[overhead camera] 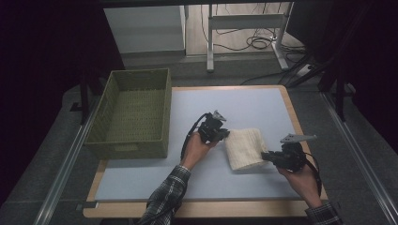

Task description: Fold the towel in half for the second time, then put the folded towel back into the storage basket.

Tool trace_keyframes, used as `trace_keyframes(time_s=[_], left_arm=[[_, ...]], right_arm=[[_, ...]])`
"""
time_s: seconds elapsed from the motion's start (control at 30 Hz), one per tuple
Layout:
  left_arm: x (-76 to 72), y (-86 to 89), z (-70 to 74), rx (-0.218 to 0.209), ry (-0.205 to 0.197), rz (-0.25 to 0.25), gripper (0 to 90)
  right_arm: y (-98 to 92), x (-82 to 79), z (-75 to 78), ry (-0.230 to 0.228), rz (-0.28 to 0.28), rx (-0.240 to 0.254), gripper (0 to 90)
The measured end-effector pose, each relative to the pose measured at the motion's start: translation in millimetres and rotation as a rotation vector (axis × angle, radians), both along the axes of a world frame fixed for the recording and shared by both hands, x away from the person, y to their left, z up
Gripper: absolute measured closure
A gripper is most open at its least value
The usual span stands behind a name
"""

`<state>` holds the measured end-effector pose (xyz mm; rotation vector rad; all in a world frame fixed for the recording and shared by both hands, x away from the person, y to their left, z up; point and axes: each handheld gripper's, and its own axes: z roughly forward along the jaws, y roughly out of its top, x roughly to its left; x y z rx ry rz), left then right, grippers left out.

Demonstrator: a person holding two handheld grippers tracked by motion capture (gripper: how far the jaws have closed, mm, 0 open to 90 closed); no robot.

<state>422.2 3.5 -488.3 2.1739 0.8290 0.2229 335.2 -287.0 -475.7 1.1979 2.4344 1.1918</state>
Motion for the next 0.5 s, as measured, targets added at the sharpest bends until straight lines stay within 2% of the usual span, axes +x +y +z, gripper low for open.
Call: trace_keyframes(time_s=[0.2, 0.5], left_arm=[[-2.0, 13.2, 7.8, 0.011, 0.0, 0.011, 84.3], [-2.7, 26.7, 16.0, 0.036, 0.027, 0.019, 83.6]], right_arm=[[11.9, 2.4, 5.5, -0.005, 0.024, 0.006, 81.9], [25.2, 6.6, 11.0, -0.011, 0.049, 0.012, 81.9]])
